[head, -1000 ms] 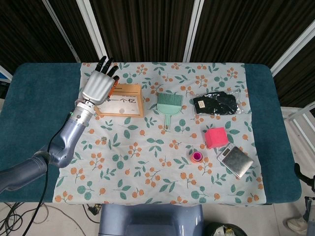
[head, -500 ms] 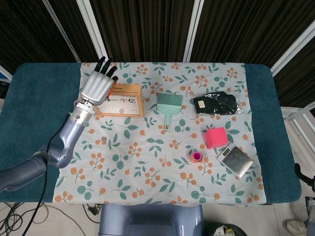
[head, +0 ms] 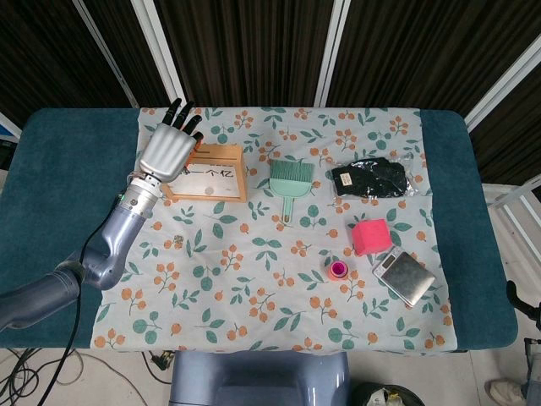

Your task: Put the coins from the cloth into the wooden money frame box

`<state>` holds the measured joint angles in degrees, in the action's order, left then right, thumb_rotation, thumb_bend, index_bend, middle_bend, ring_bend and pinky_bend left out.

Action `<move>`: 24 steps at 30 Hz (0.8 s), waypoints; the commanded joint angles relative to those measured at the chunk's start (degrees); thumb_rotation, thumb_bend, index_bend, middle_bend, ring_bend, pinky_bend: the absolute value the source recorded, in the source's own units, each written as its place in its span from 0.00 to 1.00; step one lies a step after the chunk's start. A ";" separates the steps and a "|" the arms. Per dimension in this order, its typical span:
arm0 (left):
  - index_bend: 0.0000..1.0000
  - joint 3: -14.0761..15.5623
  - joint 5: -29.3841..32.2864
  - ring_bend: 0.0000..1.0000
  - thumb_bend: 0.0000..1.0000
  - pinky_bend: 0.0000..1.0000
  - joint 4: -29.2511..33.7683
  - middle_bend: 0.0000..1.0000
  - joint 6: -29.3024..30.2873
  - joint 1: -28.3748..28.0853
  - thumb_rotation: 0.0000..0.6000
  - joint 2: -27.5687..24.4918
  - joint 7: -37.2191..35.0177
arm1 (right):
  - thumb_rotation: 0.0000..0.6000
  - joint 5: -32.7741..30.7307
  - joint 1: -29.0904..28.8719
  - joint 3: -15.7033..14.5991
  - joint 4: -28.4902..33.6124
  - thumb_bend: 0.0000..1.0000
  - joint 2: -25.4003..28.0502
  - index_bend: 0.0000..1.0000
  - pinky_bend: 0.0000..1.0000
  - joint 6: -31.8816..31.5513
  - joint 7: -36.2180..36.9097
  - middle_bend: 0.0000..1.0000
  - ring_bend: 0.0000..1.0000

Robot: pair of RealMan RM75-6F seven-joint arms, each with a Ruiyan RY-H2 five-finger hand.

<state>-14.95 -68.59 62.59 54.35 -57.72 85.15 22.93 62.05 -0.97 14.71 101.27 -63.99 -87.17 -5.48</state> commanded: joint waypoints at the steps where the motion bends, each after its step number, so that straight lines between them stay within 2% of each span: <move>1: 0.60 0.01 0.07 0.00 0.39 0.00 0.02 0.20 0.07 0.05 1.00 -0.09 0.24 | 1.00 0.01 -0.01 0.02 -0.01 0.39 -0.02 0.13 0.00 -0.02 0.01 0.03 0.00; 24: 0.52 -0.26 0.46 0.00 0.38 0.00 0.15 0.19 0.02 -0.26 1.00 -0.15 1.24 | 1.00 -0.47 0.00 0.12 0.24 0.39 0.00 0.13 0.00 0.10 -0.08 0.03 0.00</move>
<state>-15.20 -68.19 62.72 54.39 -57.97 85.01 24.12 61.58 -0.97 14.83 101.52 -63.99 -87.07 -5.56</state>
